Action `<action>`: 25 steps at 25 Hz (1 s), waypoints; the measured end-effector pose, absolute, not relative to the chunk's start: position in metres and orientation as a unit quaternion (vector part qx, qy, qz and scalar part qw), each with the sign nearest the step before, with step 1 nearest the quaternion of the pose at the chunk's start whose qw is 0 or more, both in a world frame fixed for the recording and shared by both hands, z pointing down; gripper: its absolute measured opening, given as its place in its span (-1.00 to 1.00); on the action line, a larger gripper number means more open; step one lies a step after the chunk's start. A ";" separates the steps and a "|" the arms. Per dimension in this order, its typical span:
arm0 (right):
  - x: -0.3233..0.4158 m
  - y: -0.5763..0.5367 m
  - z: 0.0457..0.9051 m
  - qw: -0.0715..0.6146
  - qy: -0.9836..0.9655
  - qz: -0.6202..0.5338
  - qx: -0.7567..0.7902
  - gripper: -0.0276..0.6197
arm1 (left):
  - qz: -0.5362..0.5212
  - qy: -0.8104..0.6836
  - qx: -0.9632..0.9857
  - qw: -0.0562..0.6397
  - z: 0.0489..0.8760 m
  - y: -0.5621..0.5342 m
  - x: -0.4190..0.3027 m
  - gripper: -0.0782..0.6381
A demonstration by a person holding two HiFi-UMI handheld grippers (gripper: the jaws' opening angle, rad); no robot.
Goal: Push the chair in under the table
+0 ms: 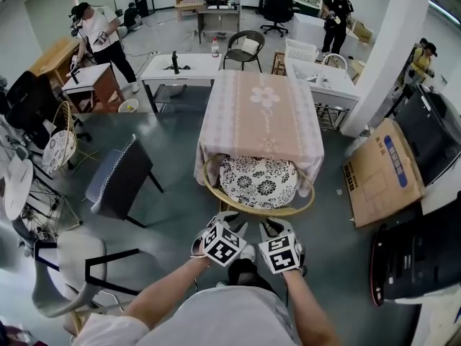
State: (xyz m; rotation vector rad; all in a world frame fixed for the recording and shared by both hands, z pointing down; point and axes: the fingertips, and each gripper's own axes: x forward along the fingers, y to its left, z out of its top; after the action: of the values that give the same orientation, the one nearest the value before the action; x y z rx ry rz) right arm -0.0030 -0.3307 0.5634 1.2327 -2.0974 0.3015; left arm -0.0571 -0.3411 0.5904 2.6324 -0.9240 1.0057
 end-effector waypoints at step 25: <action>-0.014 -0.276 0.492 0.209 -0.822 0.137 0.512 -0.91 | 0.198 -0.369 0.896 0.146 0.513 -0.288 -0.051 -0.76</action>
State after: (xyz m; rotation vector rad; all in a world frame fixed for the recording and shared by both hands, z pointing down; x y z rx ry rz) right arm -0.0142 -0.2761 0.4919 1.4235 -2.2863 0.3801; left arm -0.0512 -0.2877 0.5132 2.5806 -1.0612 0.5712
